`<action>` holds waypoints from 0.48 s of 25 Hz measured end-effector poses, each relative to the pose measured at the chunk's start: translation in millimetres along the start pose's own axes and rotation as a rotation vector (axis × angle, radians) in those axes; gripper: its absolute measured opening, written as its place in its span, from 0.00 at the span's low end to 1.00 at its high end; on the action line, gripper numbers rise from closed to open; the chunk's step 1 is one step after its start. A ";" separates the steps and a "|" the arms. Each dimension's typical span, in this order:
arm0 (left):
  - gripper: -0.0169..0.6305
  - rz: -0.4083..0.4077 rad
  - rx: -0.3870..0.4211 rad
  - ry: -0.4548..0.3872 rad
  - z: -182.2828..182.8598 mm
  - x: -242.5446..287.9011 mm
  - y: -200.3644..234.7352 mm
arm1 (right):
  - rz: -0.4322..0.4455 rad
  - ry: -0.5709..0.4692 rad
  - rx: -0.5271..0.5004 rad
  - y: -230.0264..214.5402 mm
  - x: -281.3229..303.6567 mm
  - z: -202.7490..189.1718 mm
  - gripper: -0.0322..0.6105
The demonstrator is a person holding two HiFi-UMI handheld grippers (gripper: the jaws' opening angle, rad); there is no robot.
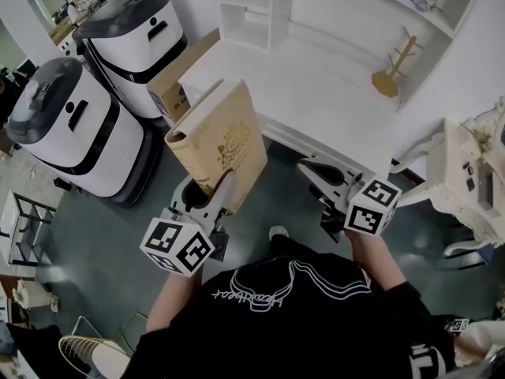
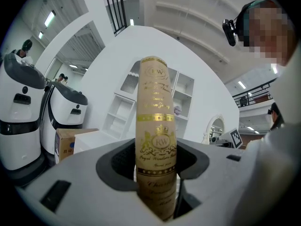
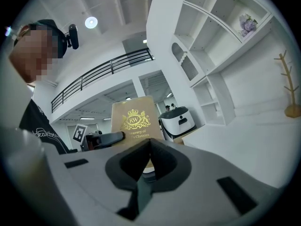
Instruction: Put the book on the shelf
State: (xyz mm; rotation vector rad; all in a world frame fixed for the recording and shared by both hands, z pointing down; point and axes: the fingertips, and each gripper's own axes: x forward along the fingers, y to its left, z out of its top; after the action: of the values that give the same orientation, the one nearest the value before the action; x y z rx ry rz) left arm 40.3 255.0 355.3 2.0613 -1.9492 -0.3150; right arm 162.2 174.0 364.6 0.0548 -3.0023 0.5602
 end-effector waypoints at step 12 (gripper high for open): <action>0.34 0.021 0.021 0.019 21.5 133.8 57.2 | 0.001 -0.006 0.019 -136.2 57.2 44.4 0.06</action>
State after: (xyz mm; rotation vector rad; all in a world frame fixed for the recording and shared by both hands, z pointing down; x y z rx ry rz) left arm -12.3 117.8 360.3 2.0472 -1.9701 -0.2706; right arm 108.7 29.9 377.4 0.0565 -3.0027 0.5898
